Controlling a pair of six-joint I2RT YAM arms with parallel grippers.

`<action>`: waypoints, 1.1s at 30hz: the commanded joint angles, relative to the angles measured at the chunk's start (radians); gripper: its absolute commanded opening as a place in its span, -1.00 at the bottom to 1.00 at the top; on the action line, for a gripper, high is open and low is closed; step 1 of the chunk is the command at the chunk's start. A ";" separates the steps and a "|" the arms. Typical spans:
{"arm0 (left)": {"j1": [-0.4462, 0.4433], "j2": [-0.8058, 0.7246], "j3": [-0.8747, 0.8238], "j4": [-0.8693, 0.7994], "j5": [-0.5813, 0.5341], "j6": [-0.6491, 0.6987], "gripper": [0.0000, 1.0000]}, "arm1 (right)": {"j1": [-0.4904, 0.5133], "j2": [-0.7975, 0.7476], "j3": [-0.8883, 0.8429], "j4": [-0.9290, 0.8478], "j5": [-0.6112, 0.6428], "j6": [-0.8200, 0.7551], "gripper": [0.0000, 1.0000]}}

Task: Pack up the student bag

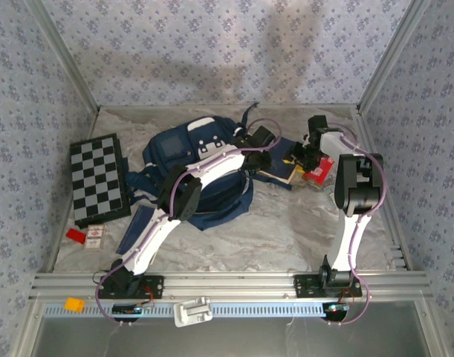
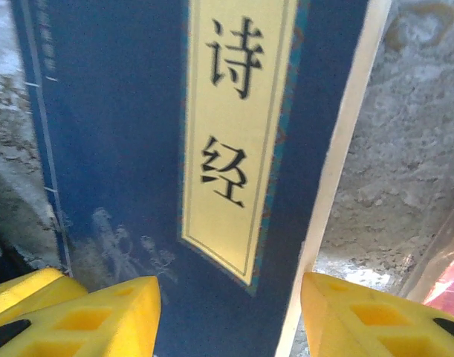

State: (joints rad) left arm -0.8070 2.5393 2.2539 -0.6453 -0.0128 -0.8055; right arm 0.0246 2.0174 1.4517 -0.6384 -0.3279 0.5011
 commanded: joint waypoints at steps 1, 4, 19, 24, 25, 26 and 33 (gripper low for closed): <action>0.014 0.012 -0.027 -0.081 0.027 0.002 -0.30 | 0.010 0.008 0.004 -0.033 0.044 0.019 0.11; 0.016 0.012 -0.022 -0.101 0.010 0.000 -0.30 | 0.004 0.009 -0.010 -0.031 0.050 0.020 0.15; -0.001 0.022 -0.012 -0.099 0.026 -0.006 -0.30 | 0.026 -0.037 0.005 -0.007 -0.024 0.010 -0.10; -0.003 0.029 -0.004 -0.108 0.024 -0.005 -0.31 | 0.017 -0.088 0.001 0.012 -0.063 0.011 -0.19; -0.004 0.030 -0.004 -0.110 0.023 -0.005 -0.31 | 0.016 -0.097 -0.001 0.007 -0.058 0.010 -0.21; -0.004 0.030 -0.004 -0.112 0.024 -0.004 -0.31 | 0.014 -0.106 -0.006 0.008 -0.059 0.008 -0.23; -0.005 0.029 -0.001 -0.112 0.020 -0.004 -0.31 | -0.011 -0.129 -0.054 0.033 -0.089 0.003 -0.42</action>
State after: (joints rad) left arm -0.8078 2.5393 2.2551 -0.6498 -0.0040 -0.8059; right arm 0.0273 1.9049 1.4235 -0.6037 -0.3859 0.5076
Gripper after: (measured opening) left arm 0.349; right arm 0.295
